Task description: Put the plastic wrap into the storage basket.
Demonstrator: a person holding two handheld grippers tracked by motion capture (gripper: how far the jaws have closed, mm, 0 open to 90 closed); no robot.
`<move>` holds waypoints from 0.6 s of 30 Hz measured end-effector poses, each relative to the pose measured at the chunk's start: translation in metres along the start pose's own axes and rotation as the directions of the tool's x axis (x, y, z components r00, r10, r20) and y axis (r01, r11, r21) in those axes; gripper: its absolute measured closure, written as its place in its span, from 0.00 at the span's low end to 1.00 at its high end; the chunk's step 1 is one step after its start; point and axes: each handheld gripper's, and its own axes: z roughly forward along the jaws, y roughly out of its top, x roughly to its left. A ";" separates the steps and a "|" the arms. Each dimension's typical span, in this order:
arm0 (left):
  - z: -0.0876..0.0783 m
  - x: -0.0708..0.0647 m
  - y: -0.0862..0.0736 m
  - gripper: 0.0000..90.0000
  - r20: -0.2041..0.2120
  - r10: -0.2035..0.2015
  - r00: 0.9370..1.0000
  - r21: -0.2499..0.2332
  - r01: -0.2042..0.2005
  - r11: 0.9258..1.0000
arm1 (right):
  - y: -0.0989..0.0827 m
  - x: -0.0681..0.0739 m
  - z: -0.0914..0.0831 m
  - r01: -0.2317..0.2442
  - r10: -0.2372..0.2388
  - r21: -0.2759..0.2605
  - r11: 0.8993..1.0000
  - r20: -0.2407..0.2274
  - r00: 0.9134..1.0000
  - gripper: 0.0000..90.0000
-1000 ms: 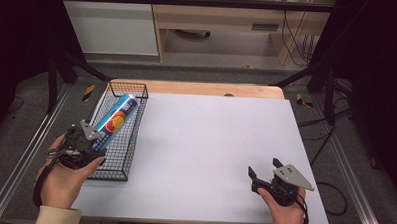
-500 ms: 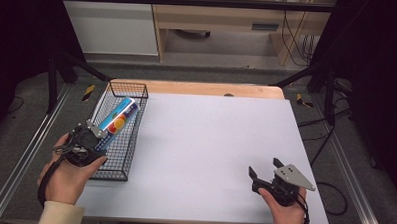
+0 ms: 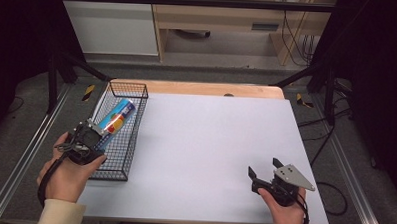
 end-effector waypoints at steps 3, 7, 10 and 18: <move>0.001 0.000 0.001 0.36 -0.005 0.006 1.000 0.014 -0.006 1.000 | 0.000 0.000 0.000 0.002 -0.002 0.001 1.000 0.000 1.000 0.16; 0.004 -0.001 0.002 0.36 -0.016 0.010 1.000 0.037 -0.009 0.999 | 0.000 0.000 0.000 -0.001 0.001 0.000 1.000 -0.003 1.000 0.16; 0.007 -0.002 0.006 0.36 -0.022 0.021 1.000 0.060 -0.019 0.998 | 0.000 0.001 -0.001 0.001 -0.001 -0.003 1.000 -0.004 1.000 0.16; 0.015 -0.001 0.014 0.36 -0.028 0.040 0.999 0.126 -0.036 0.991 | 0.000 0.000 0.000 -0.003 0.003 -0.001 1.000 -0.006 1.000 0.16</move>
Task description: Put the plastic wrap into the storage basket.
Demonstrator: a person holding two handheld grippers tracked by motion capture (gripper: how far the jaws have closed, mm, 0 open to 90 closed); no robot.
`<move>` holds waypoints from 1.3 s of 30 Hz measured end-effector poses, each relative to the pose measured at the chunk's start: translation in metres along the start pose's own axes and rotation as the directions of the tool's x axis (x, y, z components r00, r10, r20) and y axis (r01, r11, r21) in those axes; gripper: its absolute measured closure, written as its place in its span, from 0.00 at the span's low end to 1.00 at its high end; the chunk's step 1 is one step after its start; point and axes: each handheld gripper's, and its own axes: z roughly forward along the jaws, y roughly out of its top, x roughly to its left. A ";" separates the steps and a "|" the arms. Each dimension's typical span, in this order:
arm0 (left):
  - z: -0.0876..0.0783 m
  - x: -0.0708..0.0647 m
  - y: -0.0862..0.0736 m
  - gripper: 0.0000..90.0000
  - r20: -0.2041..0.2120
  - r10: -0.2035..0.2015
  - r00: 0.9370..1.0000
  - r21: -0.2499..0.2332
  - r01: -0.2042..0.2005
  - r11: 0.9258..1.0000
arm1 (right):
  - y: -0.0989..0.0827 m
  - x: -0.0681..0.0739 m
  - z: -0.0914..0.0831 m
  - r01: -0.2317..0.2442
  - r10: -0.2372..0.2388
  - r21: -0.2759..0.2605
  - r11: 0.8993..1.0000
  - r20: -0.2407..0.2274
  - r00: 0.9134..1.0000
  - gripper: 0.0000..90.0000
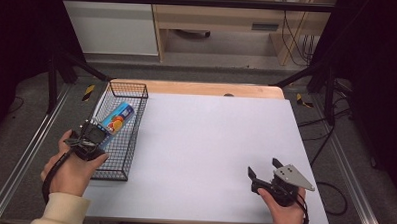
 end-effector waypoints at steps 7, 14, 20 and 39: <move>0.010 0.000 0.008 0.36 -0.009 0.017 1.000 0.070 -0.016 0.997 | 0.000 0.001 0.001 0.004 -0.004 0.003 1.000 -0.007 1.000 0.16; 0.020 -0.004 0.022 0.36 0.005 0.048 0.999 0.127 -0.048 0.991 | 0.000 0.001 0.001 0.002 -0.002 0.004 1.000 -0.011 1.000 0.16; 0.033 -0.009 0.029 0.36 0.021 0.064 0.998 0.178 -0.066 0.982 | -0.001 0.001 0.002 0.002 -0.002 0.008 1.000 -0.013 1.000 0.16; 0.002 -0.011 0.020 0.17 -0.039 0.031 0.999 -0.016 -0.031 0.999 | -0.001 0.001 0.002 0.008 -0.008 0.012 1.000 -0.020 1.000 0.15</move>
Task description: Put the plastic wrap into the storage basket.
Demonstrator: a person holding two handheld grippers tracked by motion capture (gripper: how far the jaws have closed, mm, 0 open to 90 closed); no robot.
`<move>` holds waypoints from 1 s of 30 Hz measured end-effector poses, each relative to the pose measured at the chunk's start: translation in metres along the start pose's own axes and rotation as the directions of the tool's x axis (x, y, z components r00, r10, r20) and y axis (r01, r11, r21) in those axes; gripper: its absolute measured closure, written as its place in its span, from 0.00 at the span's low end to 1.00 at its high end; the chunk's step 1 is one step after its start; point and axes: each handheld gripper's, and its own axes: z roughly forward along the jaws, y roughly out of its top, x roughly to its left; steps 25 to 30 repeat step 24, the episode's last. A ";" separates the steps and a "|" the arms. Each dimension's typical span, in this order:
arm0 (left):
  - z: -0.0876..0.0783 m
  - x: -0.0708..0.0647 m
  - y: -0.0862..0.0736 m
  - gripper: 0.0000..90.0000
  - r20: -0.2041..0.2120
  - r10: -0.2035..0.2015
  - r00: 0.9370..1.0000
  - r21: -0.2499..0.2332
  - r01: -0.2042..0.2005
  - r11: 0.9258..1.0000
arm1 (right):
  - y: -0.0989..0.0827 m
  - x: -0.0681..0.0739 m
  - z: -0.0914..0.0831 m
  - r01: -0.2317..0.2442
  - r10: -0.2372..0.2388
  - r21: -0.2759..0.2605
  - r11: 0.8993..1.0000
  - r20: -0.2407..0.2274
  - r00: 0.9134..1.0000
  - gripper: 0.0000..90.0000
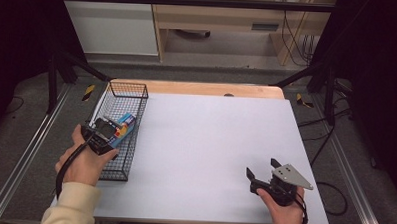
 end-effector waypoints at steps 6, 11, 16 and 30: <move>-0.036 -0.036 -0.006 0.08 0.234 -0.010 0.972 -0.406 0.107 0.908 | 0.000 -0.001 0.000 0.007 -0.007 0.010 1.000 0.006 1.000 0.12; -0.029 -0.064 -0.003 0.07 0.439 0.055 0.897 -0.523 0.205 0.827 | -0.002 -0.002 0.003 0.014 -0.014 0.041 0.999 0.013 1.000 0.07; -0.013 -0.099 0.003 0.07 0.547 0.163 0.821 -0.595 0.245 0.765 | -0.004 -0.003 0.007 0.002 -0.002 0.065 0.998 0.009 1.000 0.04; 0.005 -0.122 -0.011 0.07 0.548 0.204 0.811 -0.639 0.249 0.727 | -0.005 -0.005 0.010 -0.011 0.010 0.079 0.997 0.002 1.000 0.05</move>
